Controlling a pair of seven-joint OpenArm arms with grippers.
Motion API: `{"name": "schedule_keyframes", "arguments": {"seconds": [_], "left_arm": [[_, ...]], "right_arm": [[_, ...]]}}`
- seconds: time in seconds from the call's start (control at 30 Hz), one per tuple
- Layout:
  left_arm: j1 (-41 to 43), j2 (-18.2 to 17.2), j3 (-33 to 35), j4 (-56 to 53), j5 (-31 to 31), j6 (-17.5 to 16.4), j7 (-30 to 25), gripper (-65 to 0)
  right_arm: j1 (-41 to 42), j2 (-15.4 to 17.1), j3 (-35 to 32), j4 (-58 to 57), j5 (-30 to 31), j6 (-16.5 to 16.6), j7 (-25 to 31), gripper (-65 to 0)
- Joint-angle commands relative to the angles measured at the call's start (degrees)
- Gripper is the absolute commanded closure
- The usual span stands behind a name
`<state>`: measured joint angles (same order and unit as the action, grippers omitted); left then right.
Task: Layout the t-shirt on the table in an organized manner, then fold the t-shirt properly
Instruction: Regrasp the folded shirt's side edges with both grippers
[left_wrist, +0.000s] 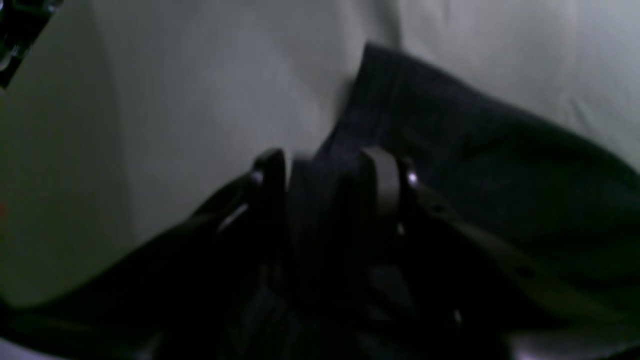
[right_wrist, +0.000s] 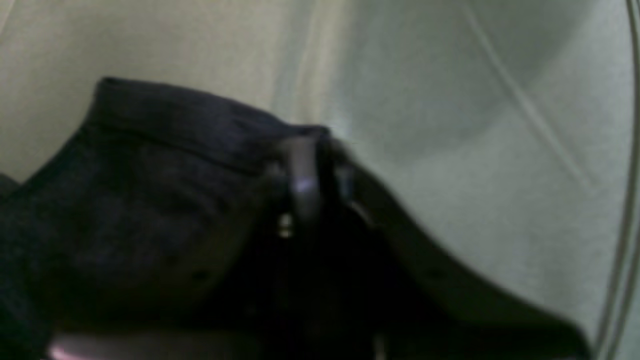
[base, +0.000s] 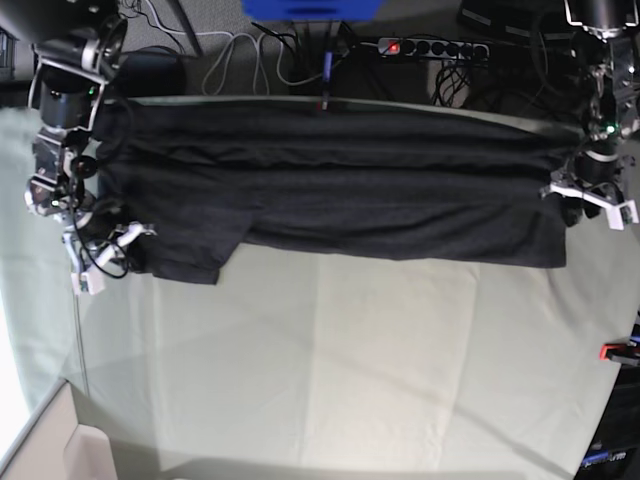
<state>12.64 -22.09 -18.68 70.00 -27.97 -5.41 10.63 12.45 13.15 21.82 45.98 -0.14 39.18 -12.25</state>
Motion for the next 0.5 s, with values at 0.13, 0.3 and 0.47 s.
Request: {"name": "schedule_keyframes", "arguments": {"seconds": [0.13, 0.3, 0.47], "left_arm": [[-1.0, -1.1, -0.4, 7.1, -0.2, 0.2, -1.0, -33.3], [-0.8, -1.0, 0.1, 12.3, -0.2, -0.3, -1.0, -41.8], [0.3, -1.0, 0.3, 13.7, 0.1, -1.8, -1.0, -41.8]], "right_arm": [[-3.3, -0.3, -0.1, 11.3, -0.7, 0.8, -2.2, 0.0], [-10.6, -2.6, 0.0, 28.0, -0.7, 0.8, -4.8, 0.0], [-17.4, -6.8, 2.6, 41.2, -0.7, 0.8, -6.4, 0.0]]}}
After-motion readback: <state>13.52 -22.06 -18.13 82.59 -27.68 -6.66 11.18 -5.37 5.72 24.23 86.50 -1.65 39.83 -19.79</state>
